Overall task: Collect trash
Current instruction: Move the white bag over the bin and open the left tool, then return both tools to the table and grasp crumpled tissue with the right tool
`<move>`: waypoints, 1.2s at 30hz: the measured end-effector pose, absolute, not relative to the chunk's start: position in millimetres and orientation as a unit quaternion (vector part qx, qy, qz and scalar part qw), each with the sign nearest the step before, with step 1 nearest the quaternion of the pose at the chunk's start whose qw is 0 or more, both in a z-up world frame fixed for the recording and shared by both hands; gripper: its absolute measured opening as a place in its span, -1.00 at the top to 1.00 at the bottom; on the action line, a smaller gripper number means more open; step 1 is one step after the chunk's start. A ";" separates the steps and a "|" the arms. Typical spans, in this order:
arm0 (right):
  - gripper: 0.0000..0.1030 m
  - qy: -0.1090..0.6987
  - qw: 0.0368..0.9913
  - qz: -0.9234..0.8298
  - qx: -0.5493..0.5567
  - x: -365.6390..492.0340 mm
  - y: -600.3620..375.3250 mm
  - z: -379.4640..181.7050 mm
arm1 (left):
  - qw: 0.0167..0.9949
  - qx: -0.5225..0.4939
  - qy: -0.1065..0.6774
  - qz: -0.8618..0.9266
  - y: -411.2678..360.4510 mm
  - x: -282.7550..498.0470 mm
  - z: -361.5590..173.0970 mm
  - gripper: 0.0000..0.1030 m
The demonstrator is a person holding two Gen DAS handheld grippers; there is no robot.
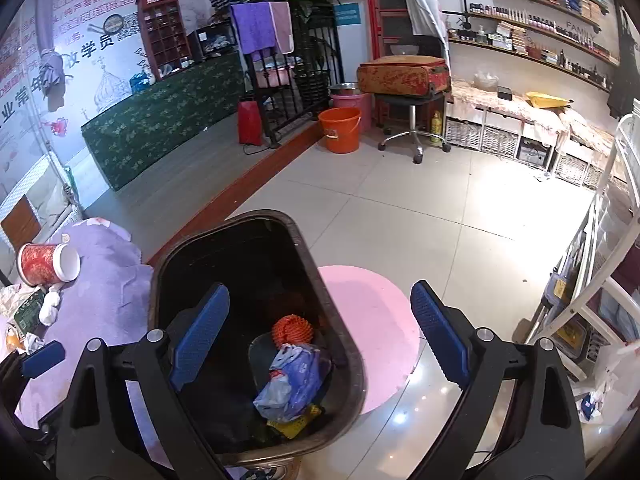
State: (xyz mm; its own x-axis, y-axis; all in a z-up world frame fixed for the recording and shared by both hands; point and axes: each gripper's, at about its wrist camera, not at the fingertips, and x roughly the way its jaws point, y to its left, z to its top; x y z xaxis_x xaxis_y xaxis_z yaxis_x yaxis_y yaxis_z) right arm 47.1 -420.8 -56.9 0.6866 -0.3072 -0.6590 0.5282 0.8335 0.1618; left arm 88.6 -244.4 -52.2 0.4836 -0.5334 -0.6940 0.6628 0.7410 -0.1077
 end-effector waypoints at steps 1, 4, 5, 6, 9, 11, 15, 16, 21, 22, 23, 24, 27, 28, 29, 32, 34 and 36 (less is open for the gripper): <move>-0.77 0.321 0.903 -0.229 0.171 48.0 -418.6 -56.2 | 0.861 0.087 0.368 -0.341 -238.7 88.0 -51.0 -0.69; -0.77 0.324 0.906 -0.216 0.165 53.3 -407.4 -53.9 | 0.869 0.082 0.365 -0.325 -224.2 85.9 -48.3 -0.70; -0.77 0.325 0.908 -0.210 0.162 55.7 -402.5 -52.8 | 0.873 0.082 0.362 -0.317 -218.8 86.6 -47.3 -0.70; -0.77 0.326 0.909 -0.207 0.160 57.8 -398.7 -51.9 | 0.876 0.083 0.358 -0.311 -214.3 85.2 -46.6 -0.70; -0.77 0.329 0.915 -0.183 0.146 65.7 -379.6 -48.1 | 0.889 0.086 0.346 -0.286 -192.1 81.7 -44.0 -0.72; -0.77 0.331 0.919 -0.166 0.137 71.5 -365.8 -45.9 | 0.893 0.075 0.349 -0.274 -176.2 81.6 -43.4 -0.74; -0.77 0.335 0.926 -0.124 0.123 82.4 -333.9 -43.0 | 0.906 0.061 0.348 -0.232 -143.0 79.5 -44.8 -0.76; -0.77 0.337 0.927 -0.116 0.121 84.4 -327.3 -42.3 | 0.908 0.059 0.349 -0.224 -137.7 78.7 -45.4 -0.76; -0.77 0.348 0.929 -0.054 0.117 97.1 -289.9 -42.4 | 0.917 0.029 0.356 -0.177 -90.5 79.5 -47.4 -0.76; -0.77 0.349 0.929 -0.044 0.115 99.4 -281.9 -42.5 | 0.919 0.027 0.356 -0.168 -83.1 78.7 -47.6 -0.76; -0.77 0.350 0.929 -0.034 0.112 101.7 -273.4 -43.4 | 0.921 0.026 0.356 -0.156 -73.8 78.2 -48.2 -0.76; -0.77 0.352 0.929 -0.023 0.111 104.2 -266.2 -43.7 | 0.922 0.025 0.358 -0.146 -66.5 78.2 -48.5 -0.76; -0.77 0.358 0.928 0.015 0.101 113.3 -239.4 -42.8 | 0.923 0.011 0.366 -0.116 -41.0 78.1 -51.6 -0.76; -0.77 0.359 0.928 0.024 0.097 115.7 -231.5 -42.5 | 0.923 0.007 0.370 -0.104 -31.1 78.7 -53.6 -0.76; -0.77 0.361 0.927 0.033 0.093 117.7 -224.4 -42.4 | 0.923 0.005 0.373 -0.096 -24.8 78.0 -55.4 -0.77; -0.77 0.369 0.923 0.068 0.082 125.6 -198.9 -42.9 | 0.922 -0.010 0.381 -0.073 0.4 78.0 -57.6 -0.78; -0.77 0.373 0.921 0.086 0.074 129.5 -184.3 -43.3 | 0.922 -0.017 0.382 -0.059 16.1 75.8 -60.5 -0.79; -0.77 0.376 0.918 0.106 0.065 134.3 -167.5 -43.6 | 0.923 -0.017 0.383 -0.045 29.5 72.0 -63.1 -0.79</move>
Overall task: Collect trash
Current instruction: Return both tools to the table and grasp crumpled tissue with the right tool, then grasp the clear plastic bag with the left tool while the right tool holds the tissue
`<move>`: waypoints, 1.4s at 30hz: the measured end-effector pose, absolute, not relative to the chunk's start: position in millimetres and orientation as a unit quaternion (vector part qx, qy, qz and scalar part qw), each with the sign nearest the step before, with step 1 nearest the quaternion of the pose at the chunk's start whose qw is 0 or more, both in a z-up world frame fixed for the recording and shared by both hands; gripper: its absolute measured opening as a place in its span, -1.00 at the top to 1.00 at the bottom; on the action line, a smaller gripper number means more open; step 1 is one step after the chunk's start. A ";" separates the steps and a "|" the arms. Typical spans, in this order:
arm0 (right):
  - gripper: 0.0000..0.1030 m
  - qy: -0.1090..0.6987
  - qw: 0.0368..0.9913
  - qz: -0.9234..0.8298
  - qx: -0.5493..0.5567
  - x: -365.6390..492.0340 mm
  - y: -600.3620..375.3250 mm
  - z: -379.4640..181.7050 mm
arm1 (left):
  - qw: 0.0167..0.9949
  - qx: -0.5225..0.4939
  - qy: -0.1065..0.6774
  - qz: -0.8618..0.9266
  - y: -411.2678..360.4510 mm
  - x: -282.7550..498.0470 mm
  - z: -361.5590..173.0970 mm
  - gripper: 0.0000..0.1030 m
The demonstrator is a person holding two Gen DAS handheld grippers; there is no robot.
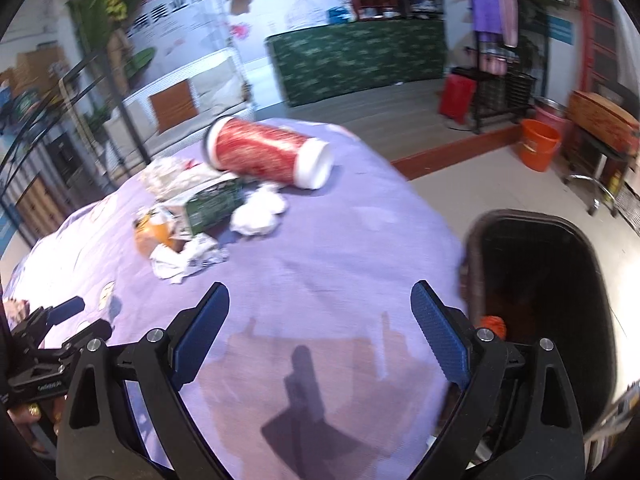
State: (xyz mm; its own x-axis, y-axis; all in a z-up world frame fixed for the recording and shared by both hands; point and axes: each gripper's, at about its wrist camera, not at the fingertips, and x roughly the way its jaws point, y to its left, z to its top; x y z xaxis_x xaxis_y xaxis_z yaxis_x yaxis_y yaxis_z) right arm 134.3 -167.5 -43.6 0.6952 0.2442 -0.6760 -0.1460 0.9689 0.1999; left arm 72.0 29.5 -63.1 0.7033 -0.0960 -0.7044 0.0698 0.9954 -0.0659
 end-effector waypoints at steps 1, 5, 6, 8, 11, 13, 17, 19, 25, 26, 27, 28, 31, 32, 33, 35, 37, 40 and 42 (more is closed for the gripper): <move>-0.77 0.376 0.917 0.114 0.062 135.9 -161.5 -43.6 | 0.922 -0.017 0.384 -0.036 36.9 72.0 -63.5 -0.79; -0.77 0.384 0.909 0.153 0.047 148.0 -131.0 -44.6 | 0.921 -0.024 0.387 -0.017 58.4 71.3 -65.6 -0.79; -0.77 0.385 0.908 0.159 0.044 150.3 -124.9 -45.8 | 0.921 -0.023 0.389 -0.014 62.5 72.6 -66.5 -0.79; -0.77 0.389 0.904 0.175 0.038 159.4 -109.8 -46.6 | 0.920 -0.023 0.390 -0.010 68.7 73.2 -67.4 -0.79; -0.77 0.397 0.895 0.201 0.029 172.1 -87.9 -49.3 | 0.919 -0.026 0.393 -0.009 74.7 74.0 -68.7 -0.79; -0.77 0.410 0.884 0.224 0.017 182.5 -69.8 -54.8 | 0.919 -0.026 0.393 -0.008 75.3 74.9 -69.4 -0.79; -0.66 0.436 0.871 0.226 -0.005 205.6 -41.2 -70.0 | 0.918 -0.023 0.396 -0.012 74.1 77.8 -70.6 -0.79; -0.38 0.450 0.864 0.227 -0.003 216.2 -33.3 -76.7 | 0.917 -0.022 0.398 -0.012 74.6 79.2 -70.8 -0.79; -0.12 0.486 0.846 0.216 0.039 243.7 -24.6 -94.0 | 0.916 -0.029 0.401 -0.010 79.2 82.0 -72.1 -0.79; -0.06 0.492 0.843 0.215 0.044 246.8 -24.1 -97.1 | 0.915 -0.030 0.401 -0.010 80.4 83.0 -72.6 -0.79; 0.06 0.495 0.842 0.210 0.048 248.9 -24.0 -99.2 | 0.915 -0.031 0.402 -0.009 80.9 84.5 -72.9 -0.79; 0.11 0.495 0.842 0.212 0.050 248.5 -24.7 -98.7 | 0.915 -0.032 0.402 -0.008 81.6 85.7 -73.1 -0.79; 0.29 0.492 0.840 0.220 0.062 249.7 -27.4 -97.3 | 0.914 -0.041 0.404 -0.010 84.2 90.7 -73.2 -0.79; 0.31 0.492 0.840 0.221 0.069 248.0 -29.7 -95.9 | 0.914 -0.048 0.404 -0.010 85.6 93.2 -72.4 -0.79; 0.34 0.491 0.839 0.222 0.074 245.1 -32.5 -93.7 | 0.914 -0.052 0.403 -0.011 86.4 94.8 -71.8 -0.79; 0.35 0.487 0.839 0.227 0.087 238.8 -39.3 -88.4 | 0.914 -0.059 0.401 -0.011 87.6 99.7 -70.0 -0.79; 0.35 0.480 0.841 0.231 0.094 230.6 -46.5 -80.8 | 0.915 -0.060 0.399 -0.014 86.8 104.4 -68.3 -0.79; 0.35 0.461 0.852 0.231 0.090 216.1 -54.3 -65.8 | 0.917 -0.065 0.394 -0.015 90.6 116.0 -65.5 -0.79; 0.35 0.449 0.860 0.228 0.081 207.4 -58.2 -56.6 | 0.916 -0.076 0.394 -0.013 98.1 127.9 -63.0 -0.79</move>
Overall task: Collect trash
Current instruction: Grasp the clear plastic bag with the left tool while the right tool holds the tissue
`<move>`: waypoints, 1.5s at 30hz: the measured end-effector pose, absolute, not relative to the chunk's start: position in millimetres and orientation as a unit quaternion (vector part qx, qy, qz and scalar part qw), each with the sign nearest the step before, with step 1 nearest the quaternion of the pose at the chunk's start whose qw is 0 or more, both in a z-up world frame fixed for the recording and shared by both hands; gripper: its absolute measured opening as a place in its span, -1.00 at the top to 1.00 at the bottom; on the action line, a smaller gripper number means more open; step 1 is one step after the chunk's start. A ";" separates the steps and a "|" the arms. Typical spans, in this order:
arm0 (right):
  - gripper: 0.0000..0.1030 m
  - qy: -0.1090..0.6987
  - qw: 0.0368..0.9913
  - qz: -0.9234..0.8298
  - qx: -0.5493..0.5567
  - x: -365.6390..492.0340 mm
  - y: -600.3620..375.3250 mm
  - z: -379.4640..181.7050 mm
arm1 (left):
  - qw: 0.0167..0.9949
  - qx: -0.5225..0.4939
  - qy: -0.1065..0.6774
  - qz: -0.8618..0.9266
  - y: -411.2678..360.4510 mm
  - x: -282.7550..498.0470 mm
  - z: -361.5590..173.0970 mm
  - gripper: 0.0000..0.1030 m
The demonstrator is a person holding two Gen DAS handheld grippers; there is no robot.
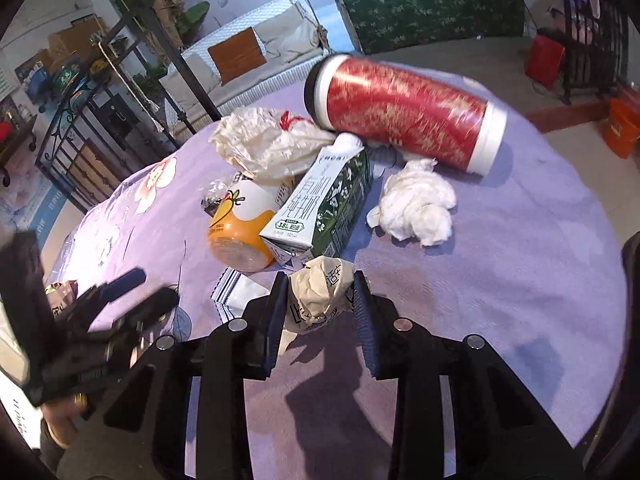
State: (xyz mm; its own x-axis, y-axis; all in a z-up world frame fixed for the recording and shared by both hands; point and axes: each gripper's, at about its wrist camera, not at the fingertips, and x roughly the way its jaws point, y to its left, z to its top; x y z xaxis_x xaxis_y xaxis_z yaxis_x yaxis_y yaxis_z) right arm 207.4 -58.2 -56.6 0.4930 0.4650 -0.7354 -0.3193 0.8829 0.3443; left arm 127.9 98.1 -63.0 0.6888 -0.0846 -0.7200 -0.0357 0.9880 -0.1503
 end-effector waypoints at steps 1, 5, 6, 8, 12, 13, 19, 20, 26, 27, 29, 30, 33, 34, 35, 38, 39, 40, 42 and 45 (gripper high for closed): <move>0.35 0.443 0.865 0.225 0.075 202.3 -60.2 -52.3 | 0.916 -0.082 0.394 -0.011 101.2 131.8 -62.0 -0.77; 0.35 0.432 0.874 0.215 0.062 190.0 -68.8 -48.3 | 0.916 -0.121 0.382 -0.003 119.1 153.6 -57.7 -0.71; 0.35 0.431 0.875 0.212 0.059 187.7 -70.1 -48.2 | 0.917 -0.130 0.377 0.005 123.7 160.1 -57.7 -0.68; 0.35 0.431 0.876 0.209 0.061 184.2 -77.4 -49.2 | 0.917 -0.138 0.375 0.018 128.7 171.5 -59.4 -0.58; 0.35 0.432 0.877 0.202 0.056 180.6 -81.7 -51.2 | 0.907 -0.162 0.389 0.024 137.9 198.6 -70.5 -0.43; 0.35 0.432 0.877 0.201 0.055 179.9 -82.5 -51.8 | 0.903 -0.179 0.391 0.021 141.2 206.0 -73.4 -0.41; 0.35 0.435 0.877 0.195 0.060 179.4 -84.9 -54.6 | 0.893 -0.185 0.410 0.016 138.7 230.0 -88.8 -0.05; 0.35 0.435 0.877 0.194 0.061 179.0 -86.1 -54.6 | 0.891 -0.190 0.412 0.014 138.8 231.2 -91.7 0.00; 0.35 0.427 0.882 0.189 0.066 175.2 -92.4 -51.5 | 0.903 -0.173 0.393 0.011 132.3 209.2 -78.9 0.24; 0.35 0.424 0.883 0.189 0.067 174.2 -93.8 -50.8 | 0.906 -0.172 0.388 0.011 131.5 203.1 -75.4 0.25; 0.35 0.418 0.886 0.187 0.066 171.1 -96.6 -49.6 | 0.910 -0.174 0.376 0.012 132.5 188.6 -67.9 0.25; 0.35 0.416 0.887 0.187 0.066 169.5 -97.9 -49.0 | 0.912 -0.174 0.370 0.014 132.8 181.2 -64.0 0.25; 0.35 0.413 0.889 0.185 0.067 164.8 -103.6 -49.2 | 0.920 -0.165 0.355 0.014 130.3 156.2 -53.0 0.25; 0.35 0.412 0.890 0.184 0.066 163.0 -105.9 -49.3 | 0.921 -0.162 0.354 0.012 129.7 148.2 -50.3 0.25; 0.35 0.412 0.891 0.181 0.066 160.9 -108.5 -49.3 | 0.922 -0.158 0.352 0.010 128.6 139.1 -47.8 0.25; 0.35 0.409 0.893 0.173 0.070 155.3 -116.8 -49.0 | 0.922 -0.159 0.352 -0.001 123.0 121.5 -44.3 0.25; 0.35 0.408 0.894 0.170 0.071 153.0 -119.3 -48.6 | 0.922 -0.161 0.352 -0.006 118.9 117.0 -42.8 0.25; 0.35 0.406 0.896 0.167 0.072 150.7 -122.4 -47.5 | 0.922 -0.160 0.351 -0.012 113.8 111.0 -42.6 0.25; 0.35 0.401 0.899 0.158 0.072 145.2 -130.7 -44.9 | 0.923 -0.160 0.350 -0.024 104.4 103.7 -40.3 0.25; 0.35 0.397 0.903 0.146 0.077 139.1 -142.8 -42.1 | 0.923 -0.158 0.347 -0.048 84.1 92.8 -35.0 0.25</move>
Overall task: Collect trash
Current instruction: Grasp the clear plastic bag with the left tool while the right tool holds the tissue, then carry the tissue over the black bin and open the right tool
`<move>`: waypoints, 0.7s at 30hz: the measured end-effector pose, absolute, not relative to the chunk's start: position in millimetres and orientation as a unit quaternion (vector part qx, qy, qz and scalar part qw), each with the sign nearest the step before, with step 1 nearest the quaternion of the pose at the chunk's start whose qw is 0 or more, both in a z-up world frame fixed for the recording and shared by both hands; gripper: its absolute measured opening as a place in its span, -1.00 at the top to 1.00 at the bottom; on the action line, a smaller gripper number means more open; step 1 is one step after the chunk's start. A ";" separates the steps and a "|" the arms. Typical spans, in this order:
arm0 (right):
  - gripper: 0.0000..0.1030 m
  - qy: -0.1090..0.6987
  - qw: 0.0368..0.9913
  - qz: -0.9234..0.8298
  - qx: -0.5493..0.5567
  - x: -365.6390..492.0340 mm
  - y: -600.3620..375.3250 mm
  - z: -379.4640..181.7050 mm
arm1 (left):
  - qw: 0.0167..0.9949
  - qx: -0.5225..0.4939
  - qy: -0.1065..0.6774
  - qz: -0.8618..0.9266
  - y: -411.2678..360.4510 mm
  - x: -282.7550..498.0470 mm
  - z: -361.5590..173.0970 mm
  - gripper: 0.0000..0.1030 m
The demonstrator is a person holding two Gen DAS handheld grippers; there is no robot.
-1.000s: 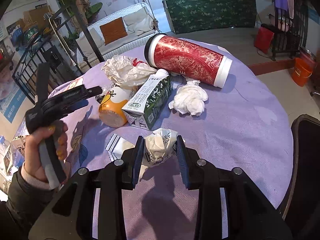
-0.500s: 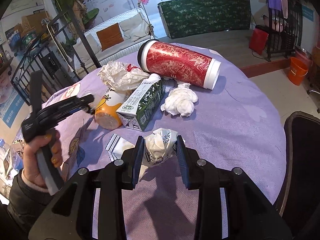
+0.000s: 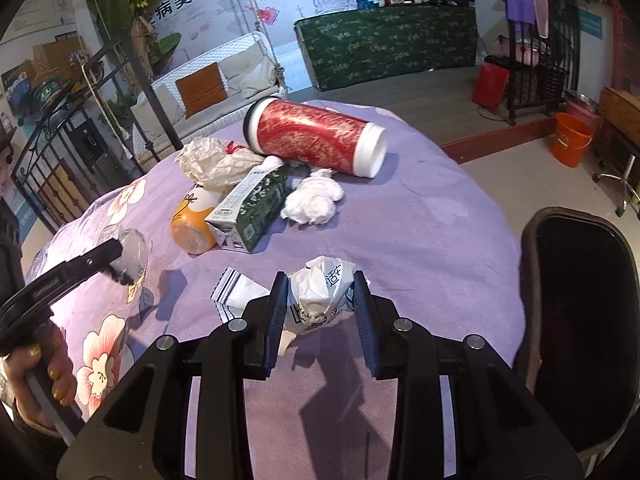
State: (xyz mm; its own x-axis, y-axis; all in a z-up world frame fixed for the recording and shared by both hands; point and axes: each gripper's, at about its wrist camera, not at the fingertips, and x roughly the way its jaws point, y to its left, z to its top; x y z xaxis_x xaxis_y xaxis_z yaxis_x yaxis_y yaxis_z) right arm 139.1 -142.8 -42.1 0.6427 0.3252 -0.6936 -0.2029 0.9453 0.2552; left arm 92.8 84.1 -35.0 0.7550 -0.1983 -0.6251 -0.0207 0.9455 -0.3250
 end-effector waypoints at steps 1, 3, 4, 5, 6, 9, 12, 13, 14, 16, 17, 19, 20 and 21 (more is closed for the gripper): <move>0.35 0.395 0.904 0.140 0.080 136.4 -148.8 -41.1 | 0.924 -0.158 0.345 -0.056 79.4 90.8 -33.2 0.25; 0.35 0.392 0.907 0.130 0.084 132.7 -158.5 -40.1 | 0.924 -0.156 0.341 -0.073 66.7 86.3 -28.6 0.25; 0.35 0.391 0.908 0.123 0.088 129.6 -166.1 -39.4 | 0.925 -0.153 0.339 -0.081 61.4 85.2 -26.7 0.25; 0.35 0.390 0.909 0.118 0.090 128.2 -171.6 -39.5 | 0.925 -0.150 0.338 -0.087 56.6 83.2 -26.2 0.25; 0.35 0.389 0.910 0.111 0.093 125.9 -178.2 -39.9 | 0.926 -0.143 0.336 -0.094 49.7 81.7 -24.7 0.25; 0.35 0.389 0.911 0.091 0.101 119.6 -196.9 -41.0 | 0.927 -0.131 0.333 -0.113 30.9 77.9 -22.1 0.25; 0.35 0.388 0.912 0.071 0.108 114.9 -213.9 -42.5 | 0.925 -0.123 0.335 -0.133 13.8 76.1 -21.8 0.25; 0.35 0.388 0.913 0.064 0.110 113.2 -219.6 -43.1 | 0.924 -0.119 0.335 -0.139 9.0 75.9 -22.1 0.25; 0.35 0.388 0.913 0.057 0.112 111.6 -224.9 -43.7 | 0.923 -0.115 0.336 -0.147 3.0 75.9 -22.4 0.25; 0.35 0.388 0.913 0.039 0.117 108.1 -239.0 -45.2 | 0.921 -0.112 0.338 -0.160 -5.6 76.3 -22.9 0.25; 0.35 0.387 0.914 0.031 0.119 106.8 -245.1 -45.4 | 0.920 -0.108 0.338 -0.168 -12.4 76.3 -23.0 0.25; 0.35 0.386 0.914 0.012 0.122 104.6 -259.7 -46.1 | 0.918 -0.103 0.339 -0.180 -22.4 77.8 -22.5 0.25; 0.35 0.386 0.914 0.003 0.124 103.8 -266.1 -46.9 | 0.917 -0.099 0.338 -0.185 -27.9 77.9 -22.2 0.25; 0.35 0.387 0.914 -0.006 0.126 103.4 -272.4 -48.3 | 0.917 -0.095 0.338 -0.190 -34.8 78.3 -21.7 0.25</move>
State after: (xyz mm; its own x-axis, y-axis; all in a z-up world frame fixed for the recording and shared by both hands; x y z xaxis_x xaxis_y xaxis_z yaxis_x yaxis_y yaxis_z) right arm 103.4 -272.4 -48.3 0.7011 0.0854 -0.7079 0.1087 0.9684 0.2245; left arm 78.3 -34.8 -21.7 0.6995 -0.4130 -0.5832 0.2840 0.9095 -0.3034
